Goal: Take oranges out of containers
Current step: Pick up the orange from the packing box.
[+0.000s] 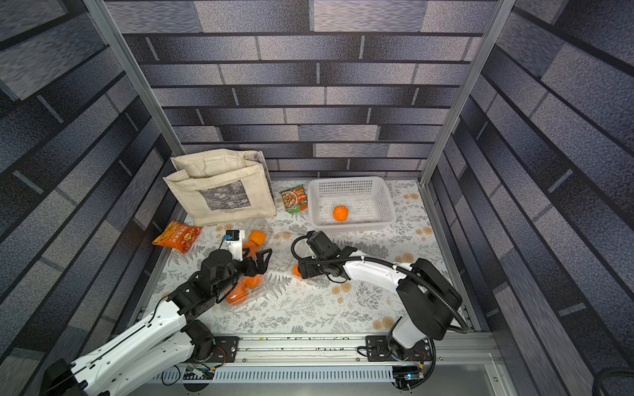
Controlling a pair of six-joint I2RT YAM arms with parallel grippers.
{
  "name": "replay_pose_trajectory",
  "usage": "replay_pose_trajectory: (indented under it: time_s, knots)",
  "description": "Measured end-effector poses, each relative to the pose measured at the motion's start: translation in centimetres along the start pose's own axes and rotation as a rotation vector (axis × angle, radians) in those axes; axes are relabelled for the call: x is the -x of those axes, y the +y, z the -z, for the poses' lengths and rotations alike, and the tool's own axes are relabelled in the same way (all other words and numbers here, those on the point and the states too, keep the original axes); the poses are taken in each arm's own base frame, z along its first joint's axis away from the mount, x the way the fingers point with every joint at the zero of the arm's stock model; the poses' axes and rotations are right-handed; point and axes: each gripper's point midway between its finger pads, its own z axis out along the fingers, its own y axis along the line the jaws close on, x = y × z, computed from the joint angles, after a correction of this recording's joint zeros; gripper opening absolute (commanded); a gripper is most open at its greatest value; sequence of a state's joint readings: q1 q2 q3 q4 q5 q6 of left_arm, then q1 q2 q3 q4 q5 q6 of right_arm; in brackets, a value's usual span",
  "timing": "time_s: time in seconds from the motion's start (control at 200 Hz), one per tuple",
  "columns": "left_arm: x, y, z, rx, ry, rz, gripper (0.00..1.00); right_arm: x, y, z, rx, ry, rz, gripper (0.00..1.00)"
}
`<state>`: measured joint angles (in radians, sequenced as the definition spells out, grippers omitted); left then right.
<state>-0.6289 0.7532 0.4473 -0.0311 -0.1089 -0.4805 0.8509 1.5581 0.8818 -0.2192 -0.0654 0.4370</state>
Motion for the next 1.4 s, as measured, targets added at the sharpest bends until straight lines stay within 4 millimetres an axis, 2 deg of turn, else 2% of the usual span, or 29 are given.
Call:
replay_pose_trajectory:
  time_s: [0.24, 0.381, 0.476, 0.556, 0.611, 0.836, 1.012, 1.217, 1.397]
  knots:
    - [-0.6, 0.3, -0.1, 0.006, 0.011, 0.004, 1.0, 0.0, 0.3, -0.8, 0.018, 0.009, 0.0, 0.81]
    - [-0.6, 0.3, -0.1, 0.005, 0.01, 0.017, 1.0, 0.5, 0.7, -1.3, 0.026, 0.009, 0.001, 0.76]
    - [-0.5, 0.2, -0.1, 0.003, 0.006, 0.022, 1.0, 0.6, 0.7, -1.4, 0.027, 0.008, -0.003, 0.67]
    - [-0.5, 0.2, -0.1, 0.003, 0.006, 0.022, 1.0, 0.6, 0.7, -1.4, 0.027, 0.008, 0.004, 0.51]
    - [-0.5, 0.2, -0.1, 0.003, 0.006, 0.022, 1.0, 0.6, 0.7, -1.4, 0.026, 0.008, -0.008, 0.46]
    - [-0.5, 0.2, -0.1, 0.003, 0.006, 0.022, 1.0, 1.1, 0.7, -1.0, 0.023, -0.014, -0.017, 0.41]
    - [-0.5, 0.2, -0.1, 0.0, 0.007, 0.022, 1.0, 2.0, 0.6, 0.9, 0.002, -0.063, -0.018, 0.41]
    - [-0.5, 0.1, -0.1, -0.007, 0.01, 0.023, 1.0, 5.6, 0.6, 4.5, 0.013, -0.172, -0.043, 0.4]
    - [-0.6, -0.2, -0.4, -0.021, 0.016, 0.023, 1.0, 11.3, -1.8, 8.1, 0.003, -0.3, -0.122, 0.4]
